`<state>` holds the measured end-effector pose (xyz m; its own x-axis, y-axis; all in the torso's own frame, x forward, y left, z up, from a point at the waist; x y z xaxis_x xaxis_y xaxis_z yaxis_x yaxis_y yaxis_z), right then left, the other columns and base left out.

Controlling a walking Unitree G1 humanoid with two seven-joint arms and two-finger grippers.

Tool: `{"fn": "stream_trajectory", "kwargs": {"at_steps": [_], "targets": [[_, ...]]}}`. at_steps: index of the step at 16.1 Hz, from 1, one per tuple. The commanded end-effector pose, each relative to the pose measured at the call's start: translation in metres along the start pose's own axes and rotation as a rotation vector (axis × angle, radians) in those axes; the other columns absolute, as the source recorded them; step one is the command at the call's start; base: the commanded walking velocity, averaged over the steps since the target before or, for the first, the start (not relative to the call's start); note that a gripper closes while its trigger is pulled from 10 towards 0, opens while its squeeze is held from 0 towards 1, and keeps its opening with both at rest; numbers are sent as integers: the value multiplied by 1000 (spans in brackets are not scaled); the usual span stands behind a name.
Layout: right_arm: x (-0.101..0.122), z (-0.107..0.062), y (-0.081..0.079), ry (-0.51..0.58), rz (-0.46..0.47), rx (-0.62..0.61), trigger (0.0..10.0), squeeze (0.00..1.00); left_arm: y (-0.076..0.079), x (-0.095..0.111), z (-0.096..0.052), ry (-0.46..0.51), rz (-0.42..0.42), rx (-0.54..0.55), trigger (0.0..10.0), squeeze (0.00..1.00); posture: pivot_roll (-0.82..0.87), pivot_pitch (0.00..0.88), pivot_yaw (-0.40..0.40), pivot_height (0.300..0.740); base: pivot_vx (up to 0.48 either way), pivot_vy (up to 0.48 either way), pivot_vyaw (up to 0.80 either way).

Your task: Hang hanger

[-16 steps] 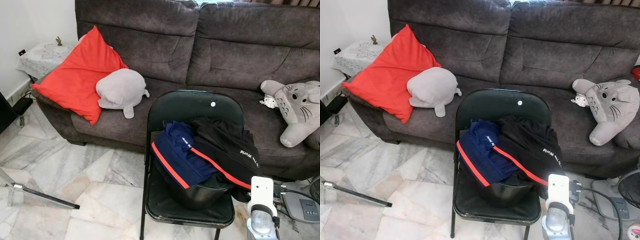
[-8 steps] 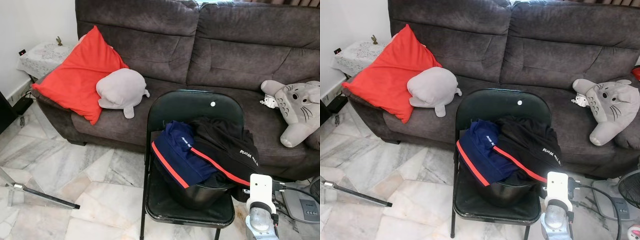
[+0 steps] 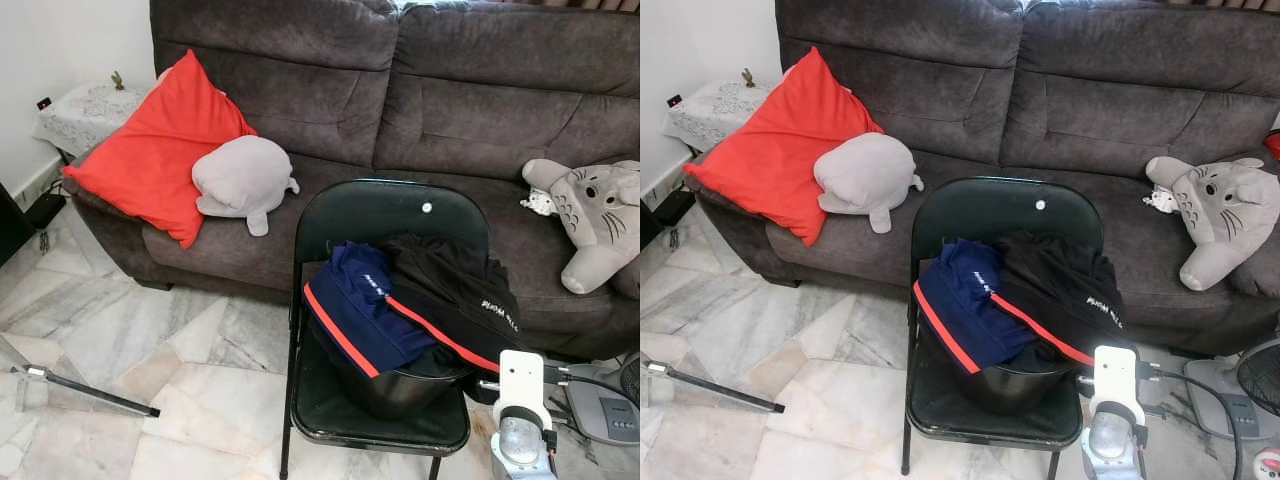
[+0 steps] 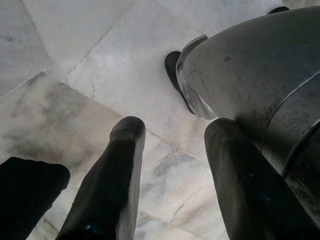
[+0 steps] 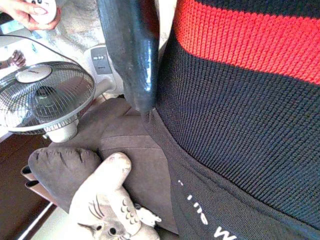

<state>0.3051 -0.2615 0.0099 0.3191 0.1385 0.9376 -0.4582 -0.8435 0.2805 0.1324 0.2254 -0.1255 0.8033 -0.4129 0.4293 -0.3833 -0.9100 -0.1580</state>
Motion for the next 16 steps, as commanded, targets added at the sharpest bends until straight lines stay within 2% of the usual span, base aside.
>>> {"fn": "stream_trajectory", "kwargs": {"at_steps": [1,7,9,10,11,13,15,16], "targets": [[-2,1,2,-15,-10,-11,0,0,1,-9,-2,-27,15,-5,10000,0,12,112,-25,740,0,0,0],[6,3,0,1,26,-17,0,0,1,-9,-2,-28,20,-8,10000,0,10,103,-22,740,0,0,0],[26,8,-1,65,110,-29,0,0,2,-10,-2,-28,23,-9,10000,0,6,94,-23,740,0,0,0],[45,10,-3,143,140,-22,0,0,2,-10,-2,-28,23,-9,10000,0,6,93,-24,740,0,0,0],[55,11,-4,178,157,-20,0,0,2,-10,-2,-28,23,-9,10000,0,6,91,-24,740,0,0,0],[90,12,-6,278,244,-3,0,0,2,-9,-2,-28,24,-10,10000,0,2,86,-27,740,0,0,0],[117,10,-14,305,365,58,0,0,2,-9,-2,-28,23,-10,10000,0,-3,87,-30,740,0,0,0],[120,10,-15,307,378,68,0,0,2,-9,-2,-27,23,-10,10000,0,-2,88,-31,740,0,0,0]]}}
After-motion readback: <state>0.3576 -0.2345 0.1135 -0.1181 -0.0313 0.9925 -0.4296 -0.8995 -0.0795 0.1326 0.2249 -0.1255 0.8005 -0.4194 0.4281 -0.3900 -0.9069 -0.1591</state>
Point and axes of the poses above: a point about 5 cm out from each wrist's last joint towards the gripper, its own z axis pointing out of the wrist towards the gripper, its own x axis along the axis of the wrist's last joint, y = z × x, the point moved 3 cm from there along z, pointing out of the wrist towards the gripper, and after that the axes turned 7 degrees about z, right-handed, at the moved point
